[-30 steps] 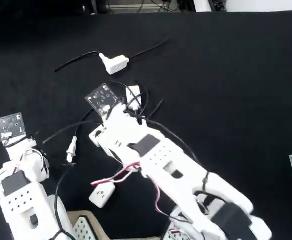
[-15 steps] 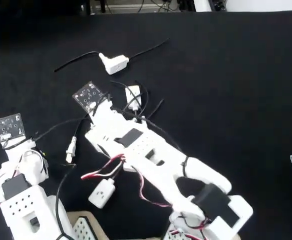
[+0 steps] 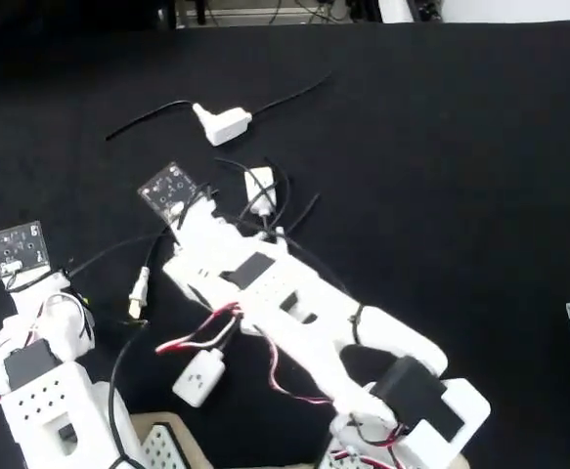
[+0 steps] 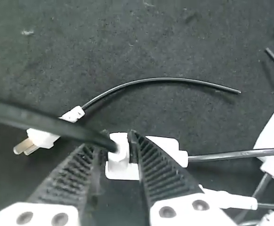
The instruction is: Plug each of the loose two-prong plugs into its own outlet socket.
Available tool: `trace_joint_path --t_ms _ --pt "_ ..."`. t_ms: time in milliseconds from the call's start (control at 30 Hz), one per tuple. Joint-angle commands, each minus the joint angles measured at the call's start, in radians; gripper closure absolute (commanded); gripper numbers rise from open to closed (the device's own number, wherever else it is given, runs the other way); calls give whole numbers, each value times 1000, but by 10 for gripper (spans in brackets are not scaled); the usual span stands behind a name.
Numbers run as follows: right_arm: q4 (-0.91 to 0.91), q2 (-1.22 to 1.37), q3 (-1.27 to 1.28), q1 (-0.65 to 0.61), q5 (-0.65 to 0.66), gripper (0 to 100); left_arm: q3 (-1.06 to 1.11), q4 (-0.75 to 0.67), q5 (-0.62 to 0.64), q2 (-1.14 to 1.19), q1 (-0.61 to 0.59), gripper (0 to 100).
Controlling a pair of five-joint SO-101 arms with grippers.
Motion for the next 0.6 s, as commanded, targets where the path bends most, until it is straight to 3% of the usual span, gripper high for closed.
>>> trace_joint_path --t_ms 0,567 --pt "-15 -1 -36 -26 2 985 -2 -17 6 -8 -2 862" --pt "-49 51 -25 8 8 986 -2 -15 5 -8 -2 862"
